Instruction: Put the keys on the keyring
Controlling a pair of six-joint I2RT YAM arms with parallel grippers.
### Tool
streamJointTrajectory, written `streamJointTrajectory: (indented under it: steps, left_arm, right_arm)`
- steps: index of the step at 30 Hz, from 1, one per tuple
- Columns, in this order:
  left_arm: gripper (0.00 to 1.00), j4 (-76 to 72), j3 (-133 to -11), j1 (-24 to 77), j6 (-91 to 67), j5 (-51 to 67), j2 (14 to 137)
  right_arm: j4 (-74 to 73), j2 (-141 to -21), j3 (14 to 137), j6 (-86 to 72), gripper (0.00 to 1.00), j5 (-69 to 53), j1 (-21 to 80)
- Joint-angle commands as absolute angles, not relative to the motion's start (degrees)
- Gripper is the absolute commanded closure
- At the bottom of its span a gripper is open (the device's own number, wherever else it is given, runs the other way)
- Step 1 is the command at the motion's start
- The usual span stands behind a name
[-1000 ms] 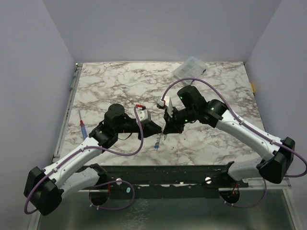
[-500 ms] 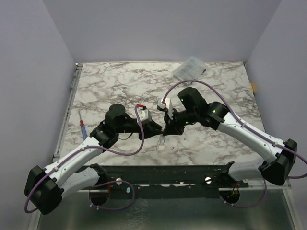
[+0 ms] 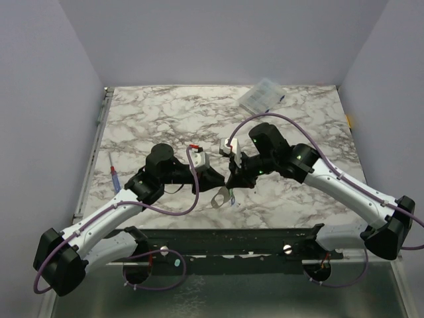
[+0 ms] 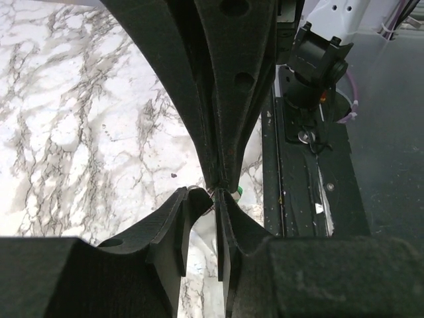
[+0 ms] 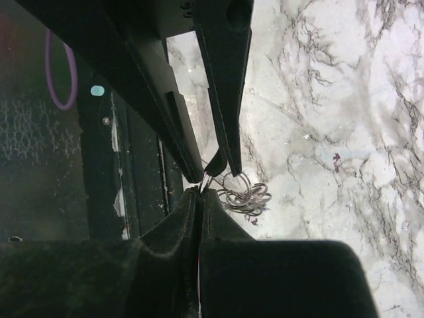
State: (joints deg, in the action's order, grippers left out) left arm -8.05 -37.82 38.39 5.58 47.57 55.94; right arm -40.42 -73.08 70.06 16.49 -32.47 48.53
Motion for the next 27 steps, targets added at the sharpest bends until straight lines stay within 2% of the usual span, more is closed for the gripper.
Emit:
streamJointTrajectory:
  steps: [1, 2, 4, 9, 18, 24, 27]
  left_arm:
    - [0.61, -7.92, -38.42, 38.52, 5.83, 48.44, 56.43]
    - [0.54, -7.97, -38.41, 38.58, 5.94, 47.75, 56.17]
    - [0.48, -8.11, -38.08, 38.52, 6.46, 46.96, 55.21]
    - [0.47, -8.17, -37.49, 38.58, 7.72, 45.94, 52.23]
    - [0.61, -8.20, -37.55, 38.55, 7.55, 46.72, 53.04]
    - [0.65, -8.18, -37.82, 38.58, 7.14, 48.18, 53.99]
    - [0.72, -8.20, -38.01, 38.57, 6.96, 48.71, 54.50]
  right_arm:
    - [-36.04, -70.78, 69.62, 17.40, 0.99, -36.70, 49.65]
    - [-36.08, -70.83, 69.65, 17.40, 0.99, -36.80, 49.66]
    - [-36.19, -70.99, 69.70, 17.39, 0.99, -36.68, 49.70]
    - [-36.65, -71.11, 69.78, 17.38, 0.99, -36.13, 49.75]
    - [-36.35, -70.37, 69.64, 17.71, 0.99, -36.14, 49.83]
    - [-36.02, -70.13, 69.51, 17.82, 0.99, -36.04, 49.83]
    - [-35.95, -70.13, 69.43, 17.84, 0.99, -36.11, 49.88]
